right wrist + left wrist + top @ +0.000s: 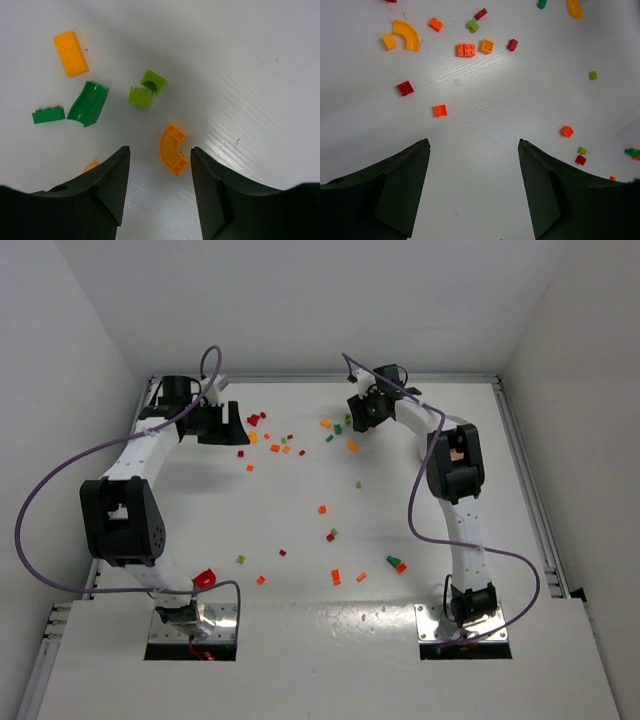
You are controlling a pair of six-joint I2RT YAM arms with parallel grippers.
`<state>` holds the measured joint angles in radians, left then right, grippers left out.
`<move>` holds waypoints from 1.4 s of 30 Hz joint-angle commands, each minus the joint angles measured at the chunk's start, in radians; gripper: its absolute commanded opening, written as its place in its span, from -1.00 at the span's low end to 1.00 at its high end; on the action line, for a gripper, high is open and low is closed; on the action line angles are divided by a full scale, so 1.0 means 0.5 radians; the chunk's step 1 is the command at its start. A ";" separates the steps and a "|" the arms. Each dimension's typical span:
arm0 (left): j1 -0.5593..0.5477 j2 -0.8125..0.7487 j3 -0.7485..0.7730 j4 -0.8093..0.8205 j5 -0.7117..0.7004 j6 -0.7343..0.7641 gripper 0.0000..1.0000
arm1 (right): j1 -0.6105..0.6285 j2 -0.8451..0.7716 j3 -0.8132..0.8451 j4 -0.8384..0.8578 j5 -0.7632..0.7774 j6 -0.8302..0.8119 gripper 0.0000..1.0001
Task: Sort the legos into containers by color
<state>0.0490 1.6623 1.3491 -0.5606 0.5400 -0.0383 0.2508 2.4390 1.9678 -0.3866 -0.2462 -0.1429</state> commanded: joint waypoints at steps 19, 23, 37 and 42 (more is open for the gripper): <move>0.052 -0.039 0.017 0.023 0.055 -0.021 0.54 | -0.008 0.098 0.111 -0.248 0.048 -0.064 -0.72; 0.052 -0.075 0.017 0.023 0.055 -0.021 0.54 | -0.008 -0.183 -0.382 -0.089 0.103 -0.116 -0.81; 0.010 -0.134 0.017 0.004 0.055 -0.003 0.54 | -0.044 -1.815 -1.337 -0.327 -0.134 -0.070 -0.88; -0.009 -0.174 0.017 0.004 0.034 -0.003 0.54 | -0.151 -2.132 -1.521 -0.411 0.045 -0.107 -0.88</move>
<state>0.0540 1.6287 1.3491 -0.5694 0.5453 -0.0387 0.2138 1.3918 1.2716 -0.5224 -0.2695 -0.1844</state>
